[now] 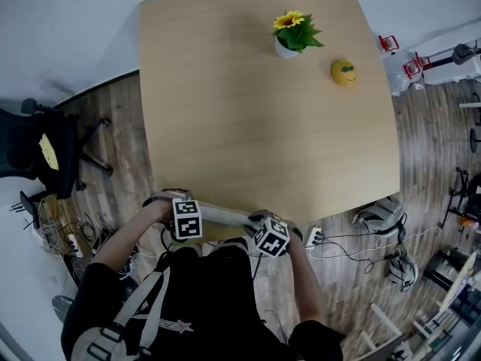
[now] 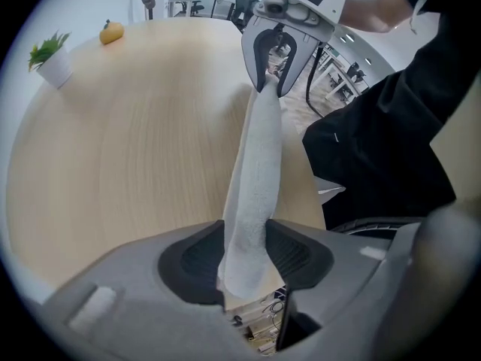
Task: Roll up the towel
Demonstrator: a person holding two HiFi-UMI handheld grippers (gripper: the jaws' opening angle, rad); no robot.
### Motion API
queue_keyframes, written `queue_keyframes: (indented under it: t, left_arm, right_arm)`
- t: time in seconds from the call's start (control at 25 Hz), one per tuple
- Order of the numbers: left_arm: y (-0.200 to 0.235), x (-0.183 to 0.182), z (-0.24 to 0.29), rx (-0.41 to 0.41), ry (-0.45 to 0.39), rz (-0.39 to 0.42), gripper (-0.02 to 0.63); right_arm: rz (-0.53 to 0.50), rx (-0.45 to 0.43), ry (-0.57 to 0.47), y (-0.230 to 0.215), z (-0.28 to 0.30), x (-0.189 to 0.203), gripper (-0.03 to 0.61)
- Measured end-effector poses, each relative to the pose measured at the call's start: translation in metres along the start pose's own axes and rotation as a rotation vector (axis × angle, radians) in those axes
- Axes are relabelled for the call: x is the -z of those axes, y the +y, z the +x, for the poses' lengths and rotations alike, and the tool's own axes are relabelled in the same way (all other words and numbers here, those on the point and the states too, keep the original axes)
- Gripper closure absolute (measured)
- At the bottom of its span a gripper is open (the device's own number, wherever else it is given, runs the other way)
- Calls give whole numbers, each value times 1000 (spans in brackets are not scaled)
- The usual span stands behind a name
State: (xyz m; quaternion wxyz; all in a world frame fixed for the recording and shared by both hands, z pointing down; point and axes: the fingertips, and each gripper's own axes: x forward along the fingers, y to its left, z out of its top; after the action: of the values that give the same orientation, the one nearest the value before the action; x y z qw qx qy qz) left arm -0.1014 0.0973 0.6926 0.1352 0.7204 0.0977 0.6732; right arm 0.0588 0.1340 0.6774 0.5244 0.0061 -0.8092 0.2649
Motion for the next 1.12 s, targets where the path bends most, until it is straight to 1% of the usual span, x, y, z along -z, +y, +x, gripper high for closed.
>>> queue_keyframes:
  t: [0.04, 0.32, 0.64, 0.92, 1.12]
  left_arm:
    - [3, -1, -1, -8, -2, -3, 423]
    - [22, -6, -9, -52, -16, -22, 414]
    - [41, -9, -21, -114, -28, -64, 416]
    - [58, -9, -24, -175, -49, -110, 430]
    - [62, -10, -20, -206, -36, -102, 436]
  right_arm:
    - [-3, 5, -2, -3, -1, 0, 457]
    - [-4, 43, -41, -26, -14, -5, 396]
    - [-7, 67, -60, -42, -25, -10, 391]
    - [14, 116, -80, -61, -30, -10, 393]
    - [15, 134, -81, -68, -25, -9, 393]
